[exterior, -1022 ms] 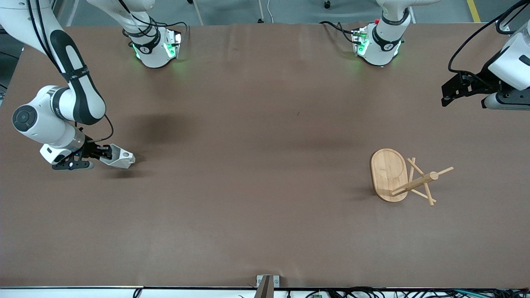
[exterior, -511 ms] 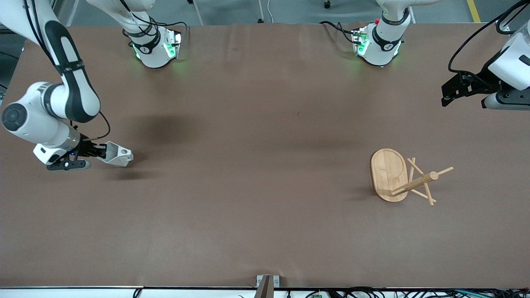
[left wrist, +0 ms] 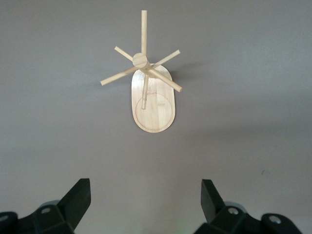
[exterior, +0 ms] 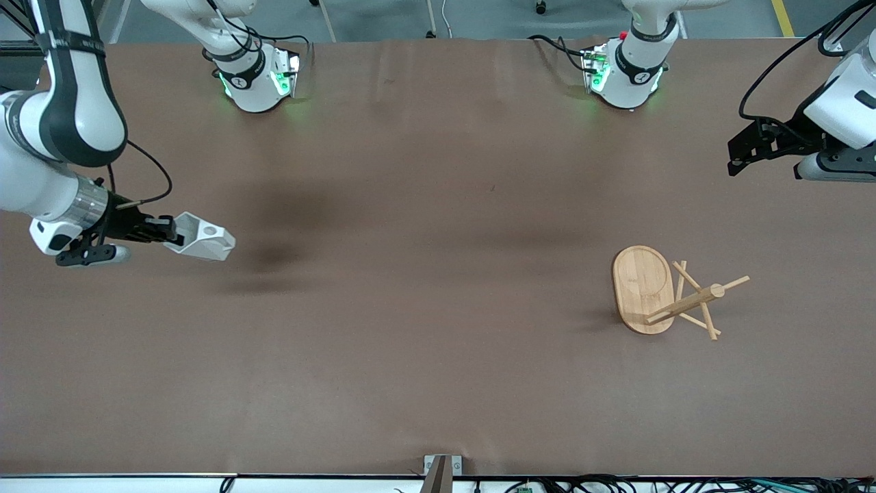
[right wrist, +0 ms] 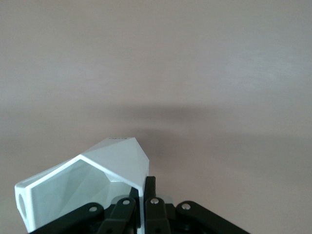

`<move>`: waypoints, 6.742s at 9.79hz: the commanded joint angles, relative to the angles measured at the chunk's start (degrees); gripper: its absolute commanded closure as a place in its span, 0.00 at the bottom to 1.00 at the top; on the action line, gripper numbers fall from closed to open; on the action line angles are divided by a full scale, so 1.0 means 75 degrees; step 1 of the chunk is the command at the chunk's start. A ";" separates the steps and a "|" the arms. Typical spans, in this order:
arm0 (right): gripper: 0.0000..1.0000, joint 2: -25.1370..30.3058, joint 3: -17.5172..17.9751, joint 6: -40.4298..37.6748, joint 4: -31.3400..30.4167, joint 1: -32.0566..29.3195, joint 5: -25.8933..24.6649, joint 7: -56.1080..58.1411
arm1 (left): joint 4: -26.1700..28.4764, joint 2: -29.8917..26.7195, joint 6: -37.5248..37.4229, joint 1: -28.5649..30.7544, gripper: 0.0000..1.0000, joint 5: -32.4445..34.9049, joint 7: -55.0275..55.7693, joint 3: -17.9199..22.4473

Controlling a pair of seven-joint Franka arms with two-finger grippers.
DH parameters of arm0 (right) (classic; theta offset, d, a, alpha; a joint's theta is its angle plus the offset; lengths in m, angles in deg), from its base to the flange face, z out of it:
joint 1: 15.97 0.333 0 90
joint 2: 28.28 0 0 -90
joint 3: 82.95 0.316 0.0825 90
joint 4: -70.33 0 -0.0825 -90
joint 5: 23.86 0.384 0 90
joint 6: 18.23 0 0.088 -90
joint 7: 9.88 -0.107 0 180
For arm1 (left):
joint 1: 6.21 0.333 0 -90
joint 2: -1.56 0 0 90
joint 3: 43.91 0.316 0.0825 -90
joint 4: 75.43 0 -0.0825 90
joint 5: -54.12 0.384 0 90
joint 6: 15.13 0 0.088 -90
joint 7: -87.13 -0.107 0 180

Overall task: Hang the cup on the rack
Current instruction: 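Lift the white cup with the right gripper while the left gripper approaches, then close the left gripper on the cup held by the right gripper, then open the right gripper and release the cup to the left gripper, then carry the cup with the left gripper while the right gripper retracts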

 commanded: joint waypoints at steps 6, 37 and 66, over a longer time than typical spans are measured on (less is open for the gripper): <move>1.00 0.0059 -0.0024 -0.0156 0.0541 0.2173 0.3372 -0.0024 | 0.0032 0.0123 -0.0063 -0.0225 0.00 -0.1640 -0.1484 -0.0716; 0.99 -0.1184 0.0011 -0.1856 0.1504 0.4144 0.8729 -0.0283 | 0.1239 0.0791 0.2890 -0.0201 0.05 -0.1934 -0.5132 -0.4645; 0.00 0.0948 -0.0094 -0.2723 0.1784 0.0232 -0.1250 -0.0763 | 0.1204 0.1353 0.3863 0.1591 1.00 -0.1067 -0.4078 -0.4563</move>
